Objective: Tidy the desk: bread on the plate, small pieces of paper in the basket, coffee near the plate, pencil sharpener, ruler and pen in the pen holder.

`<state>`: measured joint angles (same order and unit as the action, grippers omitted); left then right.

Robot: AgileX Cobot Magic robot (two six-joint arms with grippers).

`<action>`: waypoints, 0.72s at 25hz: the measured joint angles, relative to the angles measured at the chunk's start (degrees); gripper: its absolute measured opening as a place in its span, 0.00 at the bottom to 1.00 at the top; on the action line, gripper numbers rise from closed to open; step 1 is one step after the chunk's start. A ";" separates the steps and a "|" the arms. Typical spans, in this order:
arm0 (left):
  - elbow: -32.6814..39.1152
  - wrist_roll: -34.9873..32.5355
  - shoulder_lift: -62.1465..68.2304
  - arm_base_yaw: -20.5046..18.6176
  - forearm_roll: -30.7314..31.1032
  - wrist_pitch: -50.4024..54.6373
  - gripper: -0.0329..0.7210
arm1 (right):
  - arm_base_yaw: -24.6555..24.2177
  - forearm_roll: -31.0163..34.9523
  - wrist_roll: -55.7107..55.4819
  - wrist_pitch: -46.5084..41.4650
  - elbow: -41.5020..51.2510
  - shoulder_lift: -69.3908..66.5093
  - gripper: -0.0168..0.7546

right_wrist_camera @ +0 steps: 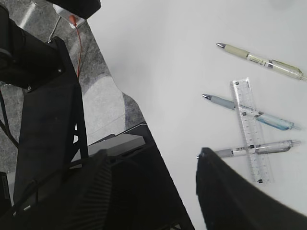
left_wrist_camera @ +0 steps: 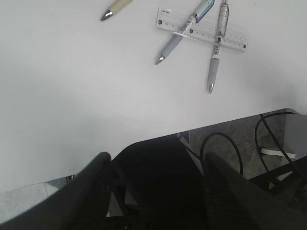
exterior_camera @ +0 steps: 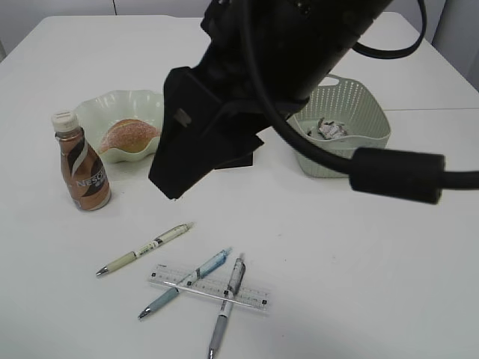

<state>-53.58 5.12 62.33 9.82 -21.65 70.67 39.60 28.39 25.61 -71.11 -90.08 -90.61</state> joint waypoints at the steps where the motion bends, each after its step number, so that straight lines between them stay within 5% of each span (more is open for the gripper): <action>1: 0.00 0.00 0.00 0.00 0.48 0.00 0.63 | 0.00 0.00 0.00 0.00 0.00 0.00 0.56; 8: 0.00 0.00 0.00 0.00 4.21 0.00 0.63 | 0.00 -0.20 -0.22 0.00 0.00 0.00 0.56; 18: 0.00 0.00 0.00 0.00 8.10 0.00 0.63 | 0.00 -11.97 -3.01 0.00 3.96 -1.56 0.62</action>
<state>-53.58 5.12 62.33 9.82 -13.55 70.67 39.60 16.42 22.60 -71.11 -86.12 -92.18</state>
